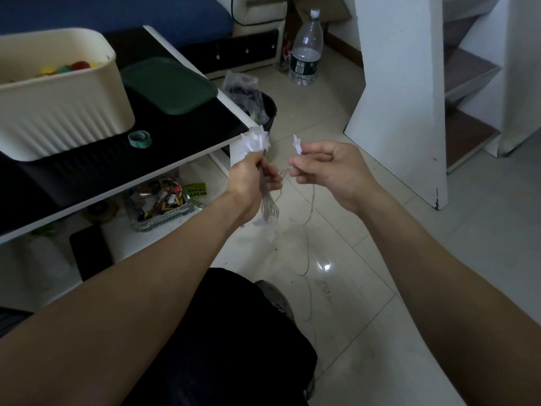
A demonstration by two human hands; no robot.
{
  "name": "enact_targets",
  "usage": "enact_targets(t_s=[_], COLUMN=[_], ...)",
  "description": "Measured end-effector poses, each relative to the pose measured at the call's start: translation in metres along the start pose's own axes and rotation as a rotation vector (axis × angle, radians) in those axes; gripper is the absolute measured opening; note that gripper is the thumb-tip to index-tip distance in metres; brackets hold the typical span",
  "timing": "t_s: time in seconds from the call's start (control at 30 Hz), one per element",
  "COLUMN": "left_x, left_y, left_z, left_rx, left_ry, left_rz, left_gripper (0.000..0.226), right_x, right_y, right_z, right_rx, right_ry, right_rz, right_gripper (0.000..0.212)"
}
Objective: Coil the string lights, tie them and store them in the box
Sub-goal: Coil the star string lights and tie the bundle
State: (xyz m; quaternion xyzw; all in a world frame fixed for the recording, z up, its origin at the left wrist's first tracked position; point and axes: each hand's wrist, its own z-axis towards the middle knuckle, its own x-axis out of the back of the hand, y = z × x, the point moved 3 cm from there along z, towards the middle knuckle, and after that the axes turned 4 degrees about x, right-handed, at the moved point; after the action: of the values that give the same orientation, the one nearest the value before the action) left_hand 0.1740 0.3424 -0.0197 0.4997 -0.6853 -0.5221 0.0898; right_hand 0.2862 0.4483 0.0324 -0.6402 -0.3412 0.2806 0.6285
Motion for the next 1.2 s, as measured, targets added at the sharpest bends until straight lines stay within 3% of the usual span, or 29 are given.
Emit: enact_targets(t_s=[0.17,0.33,0.47,0.53,0.73,0.83,0.93,1.03,1.2], left_x=[-0.001,0.006,0.012,0.011,-0.011,-0.014,-0.010,-0.010,-0.012], left_y=[-0.001,-0.004,0.002,0.004,0.000,-0.003,-0.004,-0.005,-0.012], left_z=[0.003,0.003,0.003,0.003,-0.010,-0.014,-0.012,-0.013,-0.009], left_rx=[-0.034,-0.004,0.004,0.011,0.033,0.043,0.066,0.084,0.150], left_ry=[-0.005,0.122,0.211,0.159,-0.222,-0.259,-0.229,-0.244,-0.387], left_rz=[0.048,0.057,0.013,-0.022,0.054,0.145,0.215,0.238,0.116], left_gripper=[0.031,0.027,0.026,0.028,0.031,0.031,0.030,0.022,0.041], right_x=[-0.008,-0.007,-0.006,-0.006,-0.015,-0.014,-0.012,-0.011,-0.017], right_y=[-0.004,-0.010,-0.014,-0.016,-0.014,-0.010,-0.006,0.004,0.022], right_z=[-0.002,-0.002,-0.003,-0.002,0.001,0.006,0.007,0.007,0.005], right_rx=[-0.054,-0.016,0.052,0.046,-0.017,-0.015,0.074,0.192,0.360], right_ry=[-0.099,-0.046,0.044,0.062,-0.060,-0.050,-0.036,0.057,0.317], right_rz=[0.051,-0.093,-0.091,-0.090,-0.091,-0.089,-0.251,-0.378,-0.455], right_gripper=[0.018,0.012,0.018,0.021,0.015,0.024,0.016,0.015,0.021])
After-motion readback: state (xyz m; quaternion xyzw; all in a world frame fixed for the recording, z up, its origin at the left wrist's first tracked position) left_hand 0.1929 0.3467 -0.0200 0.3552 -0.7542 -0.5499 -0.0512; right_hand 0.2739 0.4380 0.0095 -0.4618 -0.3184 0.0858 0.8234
